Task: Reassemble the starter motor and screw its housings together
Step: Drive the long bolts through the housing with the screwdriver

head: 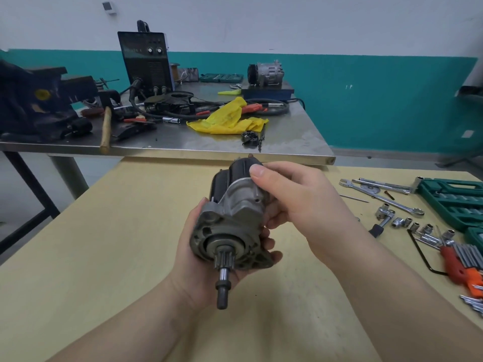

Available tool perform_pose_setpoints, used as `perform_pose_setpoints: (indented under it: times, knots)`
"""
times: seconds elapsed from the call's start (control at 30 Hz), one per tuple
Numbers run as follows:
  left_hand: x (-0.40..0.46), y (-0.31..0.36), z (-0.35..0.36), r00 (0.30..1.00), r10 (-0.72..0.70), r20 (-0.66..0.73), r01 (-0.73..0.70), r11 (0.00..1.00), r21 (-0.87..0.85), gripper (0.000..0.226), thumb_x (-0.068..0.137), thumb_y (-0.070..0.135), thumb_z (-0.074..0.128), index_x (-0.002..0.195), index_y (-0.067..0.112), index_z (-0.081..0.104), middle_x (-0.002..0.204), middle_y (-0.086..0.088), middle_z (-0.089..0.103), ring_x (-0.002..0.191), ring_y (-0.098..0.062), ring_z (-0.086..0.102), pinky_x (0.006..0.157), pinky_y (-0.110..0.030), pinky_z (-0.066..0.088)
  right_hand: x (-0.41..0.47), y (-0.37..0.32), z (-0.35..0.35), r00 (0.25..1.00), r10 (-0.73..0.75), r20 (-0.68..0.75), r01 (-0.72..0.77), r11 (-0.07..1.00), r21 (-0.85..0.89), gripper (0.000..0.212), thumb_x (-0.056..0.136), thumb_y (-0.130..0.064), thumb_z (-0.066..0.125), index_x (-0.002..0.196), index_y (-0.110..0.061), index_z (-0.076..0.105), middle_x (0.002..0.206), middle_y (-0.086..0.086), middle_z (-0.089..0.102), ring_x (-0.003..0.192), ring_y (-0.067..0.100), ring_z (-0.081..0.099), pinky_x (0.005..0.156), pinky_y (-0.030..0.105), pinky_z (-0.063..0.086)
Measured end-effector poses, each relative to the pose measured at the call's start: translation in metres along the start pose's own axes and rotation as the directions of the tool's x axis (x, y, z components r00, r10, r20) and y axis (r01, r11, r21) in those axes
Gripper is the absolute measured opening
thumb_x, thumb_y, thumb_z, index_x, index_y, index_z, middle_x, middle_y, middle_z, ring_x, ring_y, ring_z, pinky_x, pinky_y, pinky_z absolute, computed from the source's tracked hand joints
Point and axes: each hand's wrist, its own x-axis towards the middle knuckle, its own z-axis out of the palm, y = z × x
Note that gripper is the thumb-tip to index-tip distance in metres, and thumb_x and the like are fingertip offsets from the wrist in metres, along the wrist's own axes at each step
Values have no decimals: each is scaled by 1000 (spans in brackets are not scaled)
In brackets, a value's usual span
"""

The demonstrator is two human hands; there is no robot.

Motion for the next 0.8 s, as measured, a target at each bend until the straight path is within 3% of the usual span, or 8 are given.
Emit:
perform_pose_setpoints:
  times: [0.07, 0.2, 0.33, 0.47, 0.63, 0.8]
  knots:
    - [-1, -3, 6, 1000, -10, 20, 12, 998, -61, 66, 108, 53, 46, 129, -5, 70, 123, -26, 72, 116, -40, 69, 118, -62, 37, 3, 1, -4, 1000, 17, 10, -17, 999, 35, 40, 85, -61, 71, 100, -25, 80, 77, 3, 77, 61, 20, 70, 60, 36, 55]
    - [-4, -12, 9, 993, -46, 109, 48, 999, -19, 43, 98, 33, 71, 121, -3, 73, 112, -27, 71, 102, -42, 72, 107, -68, 46, 9, 4, -10, 995, 96, 10, -97, 992, 82, 39, 86, -62, 71, 80, -25, 82, 74, 9, 74, 59, 22, 66, 60, 36, 53]
    - [-6, -15, 21, 991, -74, 109, 87, 989, -118, 54, 84, 17, 88, 131, -1, 70, 118, -29, 68, 104, -42, 72, 104, -69, 50, 14, 14, -14, 983, 179, 34, -182, 972, 149, 41, 94, -54, 75, 79, -17, 82, 70, 13, 69, 52, 25, 62, 51, 30, 51]
    - [-4, -14, 20, 992, -126, -6, 122, 967, -222, 47, 87, 20, 72, 130, 2, 69, 117, -27, 69, 98, -42, 75, 99, -71, 53, 20, 25, -13, 967, 244, 70, -253, 950, 184, 47, 97, -47, 74, 95, 0, 77, 76, 20, 68, 45, 26, 58, 46, 27, 49]
    - [-1, -15, 16, 990, -131, -56, 112, 959, -262, 46, 81, 19, 71, 124, 1, 73, 113, -28, 71, 94, -42, 76, 93, -73, 55, 23, 32, -12, 960, 266, 92, -280, 938, 206, 42, 98, -44, 74, 85, -5, 77, 75, 19, 67, 46, 25, 57, 46, 26, 49]
    - [1, -13, 11, 988, -131, -82, 105, 959, -264, 42, 98, 29, 55, 123, 1, 74, 116, -26, 70, 96, -40, 75, 96, -69, 55, 24, 34, -11, 958, 273, 88, -286, 927, 241, 36, 100, -39, 71, 94, -4, 79, 79, 19, 69, 48, 26, 57, 47, 28, 49]
